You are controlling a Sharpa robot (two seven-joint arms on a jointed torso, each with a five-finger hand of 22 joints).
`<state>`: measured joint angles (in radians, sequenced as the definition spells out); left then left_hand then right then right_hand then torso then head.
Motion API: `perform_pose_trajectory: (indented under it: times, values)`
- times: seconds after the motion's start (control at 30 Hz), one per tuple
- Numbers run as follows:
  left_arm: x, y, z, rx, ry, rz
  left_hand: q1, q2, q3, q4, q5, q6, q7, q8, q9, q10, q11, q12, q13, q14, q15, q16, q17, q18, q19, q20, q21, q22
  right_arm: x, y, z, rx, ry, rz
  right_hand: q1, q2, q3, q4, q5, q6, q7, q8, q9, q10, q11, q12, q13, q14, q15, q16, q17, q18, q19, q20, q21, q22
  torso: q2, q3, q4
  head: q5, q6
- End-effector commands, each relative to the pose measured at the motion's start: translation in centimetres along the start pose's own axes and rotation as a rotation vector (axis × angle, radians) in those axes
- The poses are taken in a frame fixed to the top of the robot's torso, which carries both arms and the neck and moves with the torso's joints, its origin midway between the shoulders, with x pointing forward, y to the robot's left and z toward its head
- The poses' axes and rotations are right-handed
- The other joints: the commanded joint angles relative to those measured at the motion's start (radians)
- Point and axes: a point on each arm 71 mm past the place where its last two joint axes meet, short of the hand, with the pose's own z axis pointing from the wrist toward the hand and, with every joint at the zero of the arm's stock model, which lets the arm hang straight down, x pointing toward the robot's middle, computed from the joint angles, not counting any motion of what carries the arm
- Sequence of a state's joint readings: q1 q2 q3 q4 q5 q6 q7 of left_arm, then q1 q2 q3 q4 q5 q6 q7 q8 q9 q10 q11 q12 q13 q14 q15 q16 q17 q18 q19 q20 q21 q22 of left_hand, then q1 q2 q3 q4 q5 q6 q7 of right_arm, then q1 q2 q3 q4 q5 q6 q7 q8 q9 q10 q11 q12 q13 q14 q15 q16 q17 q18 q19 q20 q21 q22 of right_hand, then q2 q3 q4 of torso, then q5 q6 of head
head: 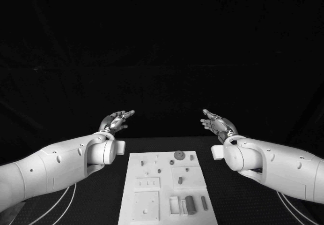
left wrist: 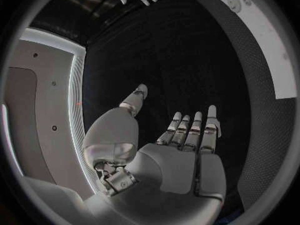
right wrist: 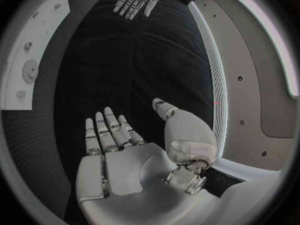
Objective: Assemble the parts on the task board
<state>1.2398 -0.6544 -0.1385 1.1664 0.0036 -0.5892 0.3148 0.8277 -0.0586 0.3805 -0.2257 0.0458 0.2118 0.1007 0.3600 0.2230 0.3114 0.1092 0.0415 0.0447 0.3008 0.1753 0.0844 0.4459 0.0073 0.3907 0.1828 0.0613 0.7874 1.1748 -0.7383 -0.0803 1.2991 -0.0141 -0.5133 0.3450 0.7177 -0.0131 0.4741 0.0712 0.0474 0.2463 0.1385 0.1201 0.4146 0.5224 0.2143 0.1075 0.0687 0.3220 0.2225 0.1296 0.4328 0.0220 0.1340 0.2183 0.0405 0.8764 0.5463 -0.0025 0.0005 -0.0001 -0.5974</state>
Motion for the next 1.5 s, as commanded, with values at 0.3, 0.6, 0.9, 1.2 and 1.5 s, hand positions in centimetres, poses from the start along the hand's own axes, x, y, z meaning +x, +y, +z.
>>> perform_pose_trajectory:
  times: [0.3, 0.6, 0.9, 1.2, 1.5]
  values:
    - [-1.0, -0.9, 2.5, -0.133, 0.112, 0.016, 0.009, 0.013, 0.003, 0.001, 0.004, 0.047, 0.015, 0.059, 0.039, 0.076, 0.01, 0.018, 0.012, 0.065, 0.004, 0.033, 0.073, -0.007, 0.018, -0.005, 0.012, 0.004, -1.3, 0.4, 2.1, 0.157, 0.266, -0.031, 0.172, -0.021, 0.043, -0.182, 0.005, 0.157, 0.102, 0.111, 0.142, 0.097, 0.011, 0.061, 0.012, 0.143, 0.02, 0.103, 0.084, 0.029, 0.106, 0.009, 0.033, 0.298, 0.0, 0.0, 0.0001, 0.0, 0.0]
    - [-1.7, -0.4, 1.7, -0.107, 0.194, 0.043, 0.123, 0.064, 0.06, -0.064, 0.014, 0.303, 0.099, 0.188, 0.105, 0.454, 0.073, 0.14, 0.073, 0.407, 0.019, 0.203, 0.192, 0.043, 0.239, -0.063, 0.084, 0.007, -2.3, 1.2, 3.9, -0.036, 0.26, -0.629, 0.301, -0.049, 0.108, -0.308, 0.006, 0.343, 0.098, 0.193, 0.144, 0.286, 0.005, 0.141, 0.03, 0.338, 0.007, 0.197, 0.088, 0.119, 0.373, -0.009, 0.074, 0.413, 0.002, -0.0014, 0.0008, -0.004, -0.005]
    - [-1.4, -0.5, 0.3, -0.089, 0.288, 0.045, 0.244, 0.044, 0.147, -0.062, 0.007, 0.433, 0.099, 0.158, 0.083, 0.595, 0.073, 0.137, 0.075, 0.537, -0.013, 0.229, 0.197, 0.043, 0.364, -0.1, 0.083, -0.024, -1.8, 1.4, 4.0, -0.126, 0.282, -0.881, 0.38, -0.045, 0.112, -0.362, 0.006, 0.465, 0.072, 0.217, 0.128, 0.432, -0.034, 0.165, 0.025, 0.555, -0.071, 0.279, 0.109, 0.193, 0.592, -0.017, 0.098, 0.387, 0.018, 0.0008, 0.0122, -0.019, -0.004]
    - [-0.7, -0.6, -1.8, -0.087, 0.359, 0.028, 0.264, 0.035, 0.148, -0.064, 0.007, 0.446, 0.097, 0.143, 0.077, 0.609, 0.073, 0.12, 0.07, 0.554, -0.017, 0.227, 0.2, 0.035, 0.383, -0.11, 0.076, -0.032, 0.0, 1.5, 3.6, -0.227, 0.367, -1.138, 0.466, -0.062, 0.064, -0.364, 0.007, 0.558, 0.053, 0.229, 0.131, 0.552, -0.105, 0.174, 0.042, 1.001, -0.226, 0.592, 0.3, 0.24, 1.078, -0.164, 0.332, 0.459, 0.048, 0.0012, 0.0392, -0.039, -0.006]
    - [0.2, -0.9, -3.0, -0.081, 0.399, 0.017, 0.264, 0.031, 0.144, -0.063, 0.007, 0.449, 0.097, 0.139, 0.076, 0.61, 0.073, 0.115, 0.069, 0.556, -0.017, 0.225, 0.201, 0.032, 0.386, -0.112, 0.074, -0.034, 2.6, 1.4, 3.3, -0.302, 0.43, -1.353, 0.496, -0.048, 0.056, -0.364, 0.006, 0.622, 0.031, 0.2, 0.099, 0.61, -0.114, 0.101, 0.024, 1.03, -0.236, 0.962, 0.501, 0.24, 1.171, -0.26, 0.631, 0.461, 0.083, -0.0077, 0.0654, -0.055, -0.001]
